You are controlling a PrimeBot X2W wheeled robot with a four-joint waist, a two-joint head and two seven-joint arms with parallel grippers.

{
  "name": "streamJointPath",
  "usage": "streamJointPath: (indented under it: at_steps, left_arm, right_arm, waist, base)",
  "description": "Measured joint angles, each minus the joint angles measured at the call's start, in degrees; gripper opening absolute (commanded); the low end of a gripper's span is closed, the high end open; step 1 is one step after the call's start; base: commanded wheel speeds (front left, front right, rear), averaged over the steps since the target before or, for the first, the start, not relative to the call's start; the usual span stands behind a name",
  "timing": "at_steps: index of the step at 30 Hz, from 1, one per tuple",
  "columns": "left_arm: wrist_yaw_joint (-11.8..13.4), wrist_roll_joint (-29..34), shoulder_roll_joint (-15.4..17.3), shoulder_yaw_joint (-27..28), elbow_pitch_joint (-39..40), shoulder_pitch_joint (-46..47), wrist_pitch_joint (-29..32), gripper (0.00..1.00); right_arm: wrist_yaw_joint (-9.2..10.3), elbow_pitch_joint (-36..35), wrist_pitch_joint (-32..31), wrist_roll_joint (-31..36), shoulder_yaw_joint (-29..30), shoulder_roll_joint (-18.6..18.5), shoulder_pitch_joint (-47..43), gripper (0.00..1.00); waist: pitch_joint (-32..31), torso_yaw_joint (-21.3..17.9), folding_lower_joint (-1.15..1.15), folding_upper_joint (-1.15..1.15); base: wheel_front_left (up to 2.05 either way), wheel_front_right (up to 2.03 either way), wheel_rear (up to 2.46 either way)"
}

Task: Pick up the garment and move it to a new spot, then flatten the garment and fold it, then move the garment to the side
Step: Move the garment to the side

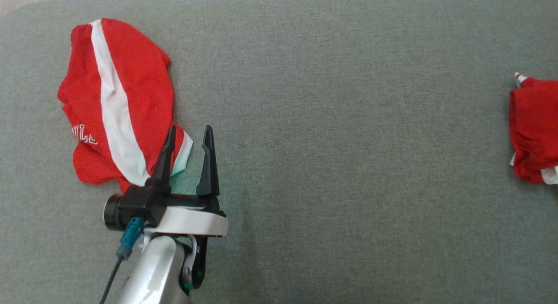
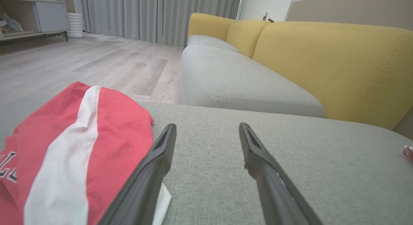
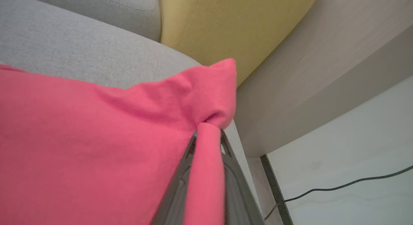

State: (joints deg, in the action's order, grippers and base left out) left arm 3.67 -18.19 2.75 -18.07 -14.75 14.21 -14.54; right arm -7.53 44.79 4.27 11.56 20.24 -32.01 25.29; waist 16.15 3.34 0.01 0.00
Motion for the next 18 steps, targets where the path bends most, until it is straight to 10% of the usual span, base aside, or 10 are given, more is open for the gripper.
streamJointPath:
  at_steps: [12, 14, 18]
  left_arm:
    - [-0.14, 0.62, 0.00, 0.35, 0.32, 0.01, 0.00, 1.00]
    - [-0.14, 0.62, 0.00, 0.35, 0.24, 0.02, 0.00, 1.00]
    - [-0.14, 0.62, 0.00, 0.36, 0.09, 0.01, 0.00, 1.00]
  right_arm:
    - [0.00, 2.58, 2.54, 4.79, 2.09, -0.15, 3.02, 0.00]
    - [0.00, 2.66, 2.89, 5.64, 2.72, -0.10, 3.59, 0.98]
    - [0.00, 1.98, 5.46, 5.66, 3.25, 1.57, 4.32, 1.00]
  waist:
    - [0.62, 0.27, 0.00, 0.00]
    - [0.51, 0.37, 0.00, 0.00]
    - [-0.28, 0.48, 0.00, 0.00]
  base:
    - [0.00, 0.00, 0.00]
    - [0.00, 0.00, 0.00]
    - [0.00, 0.00, 0.00]
